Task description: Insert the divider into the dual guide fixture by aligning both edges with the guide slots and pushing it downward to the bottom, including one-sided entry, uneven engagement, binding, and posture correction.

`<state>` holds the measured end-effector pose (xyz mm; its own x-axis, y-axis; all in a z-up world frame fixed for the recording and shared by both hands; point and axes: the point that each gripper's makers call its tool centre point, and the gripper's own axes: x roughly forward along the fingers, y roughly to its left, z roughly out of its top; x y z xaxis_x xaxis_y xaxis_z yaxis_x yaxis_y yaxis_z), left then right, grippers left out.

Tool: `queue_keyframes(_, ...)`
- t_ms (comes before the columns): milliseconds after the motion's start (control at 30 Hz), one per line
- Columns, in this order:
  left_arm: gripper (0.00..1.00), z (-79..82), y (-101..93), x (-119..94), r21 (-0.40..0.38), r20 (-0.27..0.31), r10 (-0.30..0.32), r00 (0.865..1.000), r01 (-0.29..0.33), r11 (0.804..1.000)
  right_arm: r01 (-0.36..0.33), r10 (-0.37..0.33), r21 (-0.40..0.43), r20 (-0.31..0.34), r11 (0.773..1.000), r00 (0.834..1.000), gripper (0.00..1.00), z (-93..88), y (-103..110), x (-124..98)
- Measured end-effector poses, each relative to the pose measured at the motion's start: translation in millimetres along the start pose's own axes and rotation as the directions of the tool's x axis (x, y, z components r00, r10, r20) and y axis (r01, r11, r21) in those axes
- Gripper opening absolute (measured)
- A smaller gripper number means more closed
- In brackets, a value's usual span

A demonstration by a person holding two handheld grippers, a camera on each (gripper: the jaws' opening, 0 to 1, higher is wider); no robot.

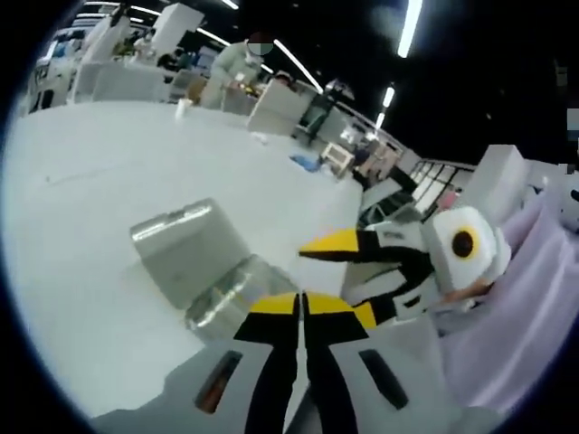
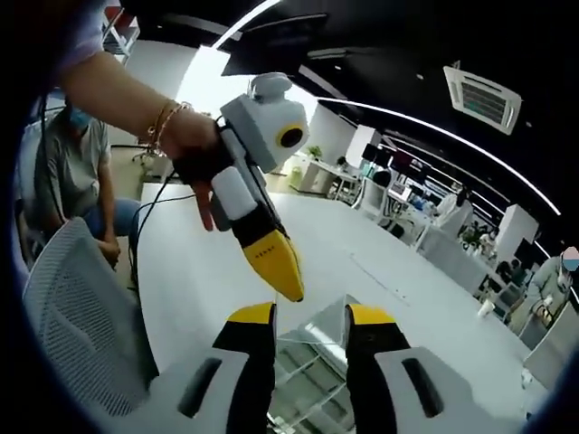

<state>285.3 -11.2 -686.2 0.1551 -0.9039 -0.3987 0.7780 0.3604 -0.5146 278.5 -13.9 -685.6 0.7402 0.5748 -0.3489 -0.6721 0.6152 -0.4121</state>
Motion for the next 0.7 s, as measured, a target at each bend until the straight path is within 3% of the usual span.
queue_keyframes(267, 0.00, 3.3, 8.9, -4.5, 0.021, 0.019, 0.041, 0.999, -0.041, 0.999, -0.056, 0.056, -0.002, -0.005, 0.998, 0.998, 0.22, -1.7, 4.8, -2.7)
queue_keyframes(400, 0.00, 0.7, 10.7, -5.7, 0.034, 0.011, 0.052, 0.999, -0.052, 0.998, -0.079, 0.080, 0.033, -0.014, 0.996, 0.997, 0.20, -4.8, -5.2, -6.7)
queue_keyframes(433, 0.00, 0.2, 10.4, -6.0, 0.038, 0.009, 0.054, 0.998, -0.054, 0.998, -0.121, 0.121, 0.036, -0.012, 0.992, 0.993, 0.19, -4.3, -3.9, -9.0)
queue_keyframes(500, 0.00, -2.8, 10.2, -6.2, 0.067, -0.007, 0.066, 0.998, -0.065, 0.996, -0.127, 0.127, 0.032, -0.007, 0.991, 0.992, 0.19, -3.7, -11.2, -12.5)
queue_keyframes(567, 0.00, -6.6, 9.0, -5.5, 0.093, -0.031, 0.067, 0.997, -0.064, 0.994, -0.188, 0.190, 0.070, -0.015, 0.980, 0.982, 0.18, -5.7, -8.6, -15.0)
queue_keyframes(600, 0.00, -10.0, 8.8, -5.2, 0.120, -0.057, 0.071, 0.996, -0.064, 0.991, -0.180, 0.181, 0.046, -0.018, 0.983, 0.983, 0.18, -6.1, -16.1, -16.0)
queue_keyframes(700, 0.00, -13.5, 4.4, -3.0, 0.187, -0.096, 0.079, 0.992, -0.060, 0.980, -0.240, 0.242, 0.032, -0.045, 0.970, 0.969, 0.14, -7.7, -23.3, -19.0)
